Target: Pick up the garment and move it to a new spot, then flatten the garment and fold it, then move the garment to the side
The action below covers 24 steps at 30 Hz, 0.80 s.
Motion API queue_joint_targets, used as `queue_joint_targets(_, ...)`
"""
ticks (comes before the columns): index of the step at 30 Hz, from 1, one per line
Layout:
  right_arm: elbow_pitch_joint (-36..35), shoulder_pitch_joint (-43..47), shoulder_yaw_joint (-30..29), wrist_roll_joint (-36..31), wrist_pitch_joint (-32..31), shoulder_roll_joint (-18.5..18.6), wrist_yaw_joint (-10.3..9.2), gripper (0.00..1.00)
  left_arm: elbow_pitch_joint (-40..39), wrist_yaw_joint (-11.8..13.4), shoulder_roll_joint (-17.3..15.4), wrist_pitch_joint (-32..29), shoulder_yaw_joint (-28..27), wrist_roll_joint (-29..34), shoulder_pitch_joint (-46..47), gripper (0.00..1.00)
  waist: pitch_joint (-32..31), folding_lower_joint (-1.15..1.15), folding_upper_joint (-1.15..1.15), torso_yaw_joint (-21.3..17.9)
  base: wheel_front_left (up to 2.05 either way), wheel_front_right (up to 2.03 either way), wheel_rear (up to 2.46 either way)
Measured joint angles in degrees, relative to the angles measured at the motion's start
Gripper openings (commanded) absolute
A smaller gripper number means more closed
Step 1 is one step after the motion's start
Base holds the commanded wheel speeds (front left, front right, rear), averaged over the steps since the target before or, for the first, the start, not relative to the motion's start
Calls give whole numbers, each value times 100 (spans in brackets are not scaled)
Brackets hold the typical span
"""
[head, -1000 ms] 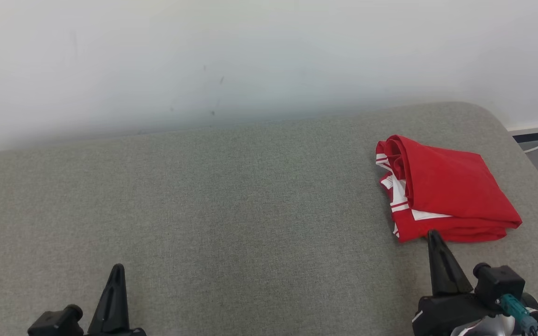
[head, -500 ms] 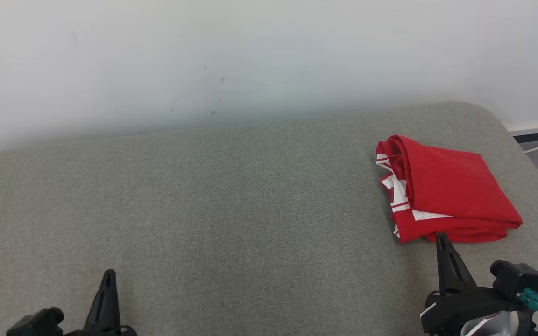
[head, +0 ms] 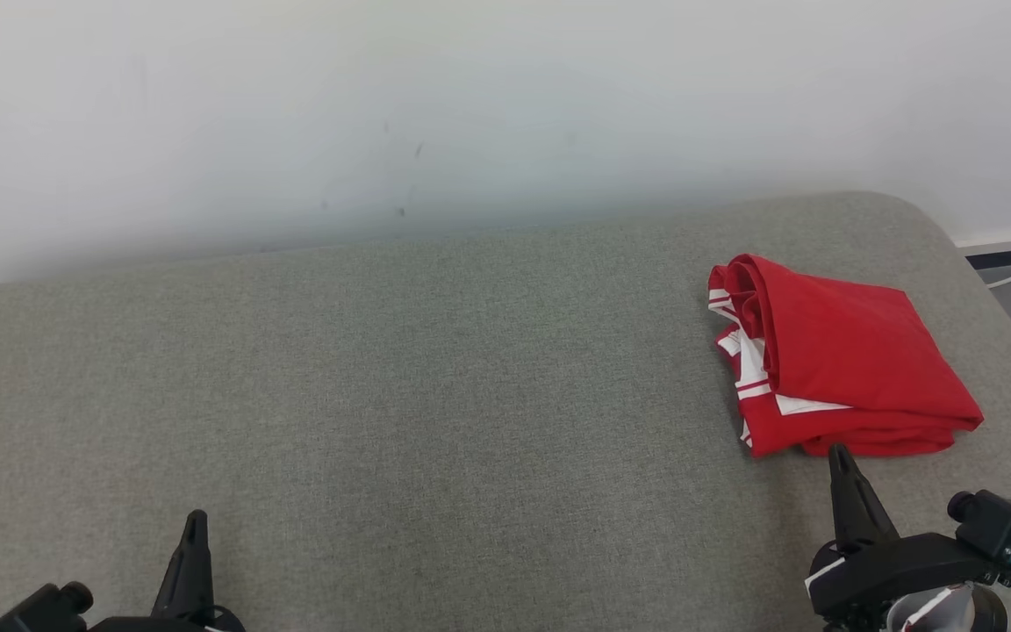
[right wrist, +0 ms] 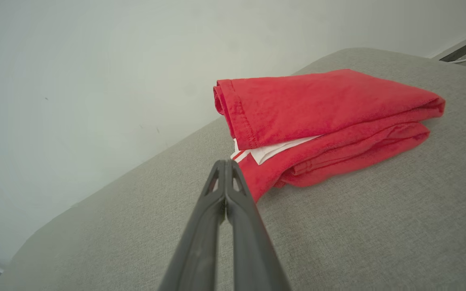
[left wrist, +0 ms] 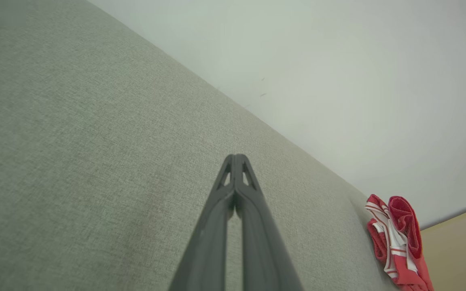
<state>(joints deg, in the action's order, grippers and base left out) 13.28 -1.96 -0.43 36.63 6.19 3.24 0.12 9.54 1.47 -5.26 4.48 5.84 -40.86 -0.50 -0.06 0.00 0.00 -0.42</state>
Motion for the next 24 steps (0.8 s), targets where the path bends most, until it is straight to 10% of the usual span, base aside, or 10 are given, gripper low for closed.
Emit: queue_joint_targets(24, 132, -98, -264, 1975, -470, -30, 244, 0, 274, -301, 104, -394, -393, -1805, 170, 0, 6, 0, 0, 15, 0, 0, 0)
